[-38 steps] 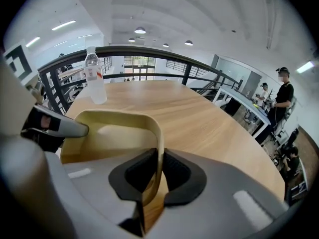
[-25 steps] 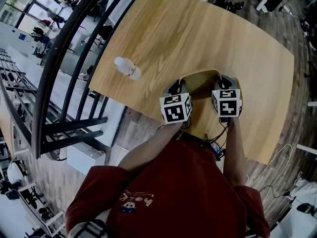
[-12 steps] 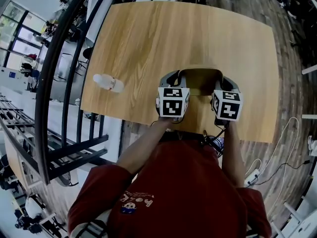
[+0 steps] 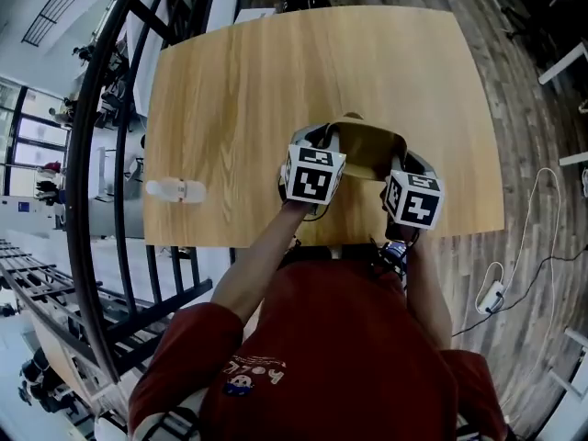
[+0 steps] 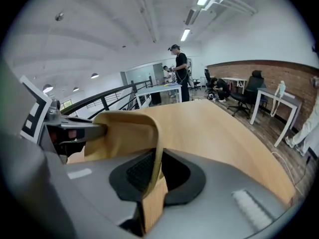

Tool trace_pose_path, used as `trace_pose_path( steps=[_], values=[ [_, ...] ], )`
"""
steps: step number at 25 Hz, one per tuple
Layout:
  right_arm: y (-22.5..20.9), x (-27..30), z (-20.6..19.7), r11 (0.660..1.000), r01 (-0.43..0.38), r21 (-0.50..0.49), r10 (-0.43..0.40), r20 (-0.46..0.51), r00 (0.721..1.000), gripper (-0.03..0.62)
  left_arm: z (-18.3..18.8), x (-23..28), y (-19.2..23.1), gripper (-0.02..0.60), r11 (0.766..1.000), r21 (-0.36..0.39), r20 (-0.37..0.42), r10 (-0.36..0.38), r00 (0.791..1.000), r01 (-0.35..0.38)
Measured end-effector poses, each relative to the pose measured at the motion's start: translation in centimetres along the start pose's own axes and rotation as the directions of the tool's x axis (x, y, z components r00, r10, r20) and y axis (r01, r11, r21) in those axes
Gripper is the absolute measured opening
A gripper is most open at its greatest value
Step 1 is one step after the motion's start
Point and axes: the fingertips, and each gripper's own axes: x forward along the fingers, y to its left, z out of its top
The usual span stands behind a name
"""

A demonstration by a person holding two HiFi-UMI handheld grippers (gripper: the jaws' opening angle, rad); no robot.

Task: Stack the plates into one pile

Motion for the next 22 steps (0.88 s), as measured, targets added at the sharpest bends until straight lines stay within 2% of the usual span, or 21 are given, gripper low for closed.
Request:
trace_pose_path(
  steps=[5,9,12,15,18,22],
  values=[
    [-0.1,-0.2,-1.7,0.982,0.048,0.181,-0.046,-0.017,0.999,0.049,1.1,1.7,-0.5,0.025,0.988,0.108,-0.047,-0.102,0.994,0.107],
    [-0.2,-0.7,-2.7,0.946,0.132,0.296,-0.129,-0.029,0.991,0.048,1.7,2.9,-1.3,0.025,0.958,0.188,-0.099,-0.199,0.975,0.215],
    [0.8,-0.9,-3.3,0.898,0.191,0.396,-0.188,-0.046,0.981,0.054,2.3,3.8,-1.1,0.021,0.928,0.238,-0.134,-0.262,0.956,0.287],
    [1.2,-0.8,-4.3,0.83,0.221,0.512,-0.22,-0.063,0.973,0.057,2.4,5.0,-1.4,0.018,0.899,0.262,-0.165,-0.318,0.934,0.352],
    [1.1,-0.7,-5.1,0.772,0.23,0.593,-0.223,-0.087,0.971,0.057,1.5,5.9,-1.7,0.017,0.881,0.278,-0.197,-0.339,0.92,0.384],
    [1.0,-0.8,-5.8,0.721,0.236,0.651,-0.217,-0.111,0.97,0.055,1.1,6.4,-2.3,0.017,0.851,0.308,-0.241,-0.361,0.901,0.424]
  ],
)
